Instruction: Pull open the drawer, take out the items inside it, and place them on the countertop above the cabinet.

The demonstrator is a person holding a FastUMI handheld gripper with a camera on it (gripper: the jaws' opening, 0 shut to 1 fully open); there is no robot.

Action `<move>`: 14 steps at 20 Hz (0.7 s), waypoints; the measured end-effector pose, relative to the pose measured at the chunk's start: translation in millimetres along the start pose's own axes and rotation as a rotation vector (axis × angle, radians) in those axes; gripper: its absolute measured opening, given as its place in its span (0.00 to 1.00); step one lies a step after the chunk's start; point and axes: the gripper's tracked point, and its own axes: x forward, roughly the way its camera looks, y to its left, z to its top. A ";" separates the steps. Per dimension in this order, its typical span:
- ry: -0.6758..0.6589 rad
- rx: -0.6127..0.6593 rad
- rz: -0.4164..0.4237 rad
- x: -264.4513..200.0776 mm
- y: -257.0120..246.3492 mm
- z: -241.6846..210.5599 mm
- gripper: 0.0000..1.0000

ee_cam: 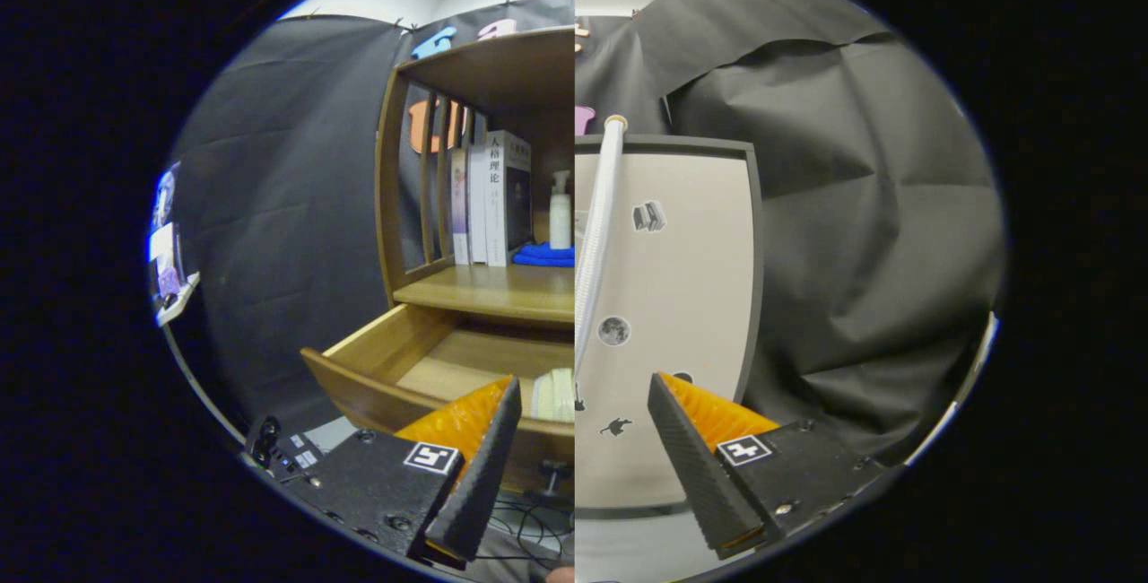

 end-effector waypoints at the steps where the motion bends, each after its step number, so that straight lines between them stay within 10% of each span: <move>1: 0.021 -0.001 0.008 9.9 3.5 4.8 0.90; 14: 0.434 0.081 0.038 122.3 5.4 -40.7 0.90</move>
